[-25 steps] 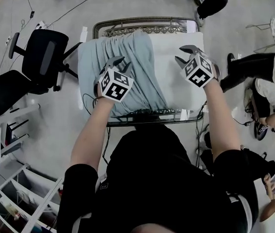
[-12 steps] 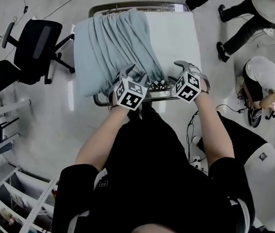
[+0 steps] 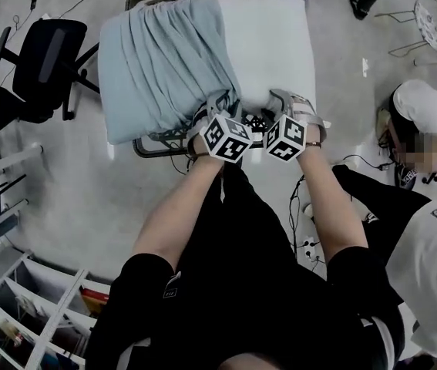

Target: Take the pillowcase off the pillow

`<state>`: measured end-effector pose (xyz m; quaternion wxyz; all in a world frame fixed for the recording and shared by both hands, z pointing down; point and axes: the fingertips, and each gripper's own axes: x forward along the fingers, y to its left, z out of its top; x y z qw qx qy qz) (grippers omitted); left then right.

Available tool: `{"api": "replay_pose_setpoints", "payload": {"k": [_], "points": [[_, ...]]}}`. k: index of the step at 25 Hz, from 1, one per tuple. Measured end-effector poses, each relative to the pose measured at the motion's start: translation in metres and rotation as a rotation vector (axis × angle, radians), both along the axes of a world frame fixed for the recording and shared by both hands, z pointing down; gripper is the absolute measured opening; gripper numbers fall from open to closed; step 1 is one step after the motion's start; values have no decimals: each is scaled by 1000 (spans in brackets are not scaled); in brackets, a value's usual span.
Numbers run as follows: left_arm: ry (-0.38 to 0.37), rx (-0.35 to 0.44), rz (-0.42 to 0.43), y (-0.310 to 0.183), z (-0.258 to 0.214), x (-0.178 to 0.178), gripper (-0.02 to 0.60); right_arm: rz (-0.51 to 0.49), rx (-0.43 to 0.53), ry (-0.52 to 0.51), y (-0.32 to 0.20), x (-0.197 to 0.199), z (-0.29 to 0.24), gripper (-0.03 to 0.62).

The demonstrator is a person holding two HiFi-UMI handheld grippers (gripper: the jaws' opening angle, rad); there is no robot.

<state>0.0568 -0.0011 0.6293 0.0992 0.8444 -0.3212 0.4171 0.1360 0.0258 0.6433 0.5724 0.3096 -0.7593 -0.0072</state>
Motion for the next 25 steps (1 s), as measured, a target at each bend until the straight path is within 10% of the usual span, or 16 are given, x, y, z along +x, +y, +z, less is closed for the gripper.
{"api": "replay_pose_setpoints", "payload": {"k": [3, 9, 15, 22, 25], "points": [[-44, 13, 61, 4, -3, -20, 36, -49, 24, 53, -1, 6, -4, 157], [-67, 67, 19, 11, -21, -95, 23, -87, -1, 36, 0, 15, -25, 115], [52, 67, -108, 25, -37, -130, 229, -186, -17, 100, 5, -18, -25, 230], [-112, 123, -184, 11, -9, -184, 186, -249, -53, 121, -12, -66, 17, 385], [-218, 145, -114, 11, -10, -192, 76, -266, -23, 202, -19, -61, 30, 313]]}}
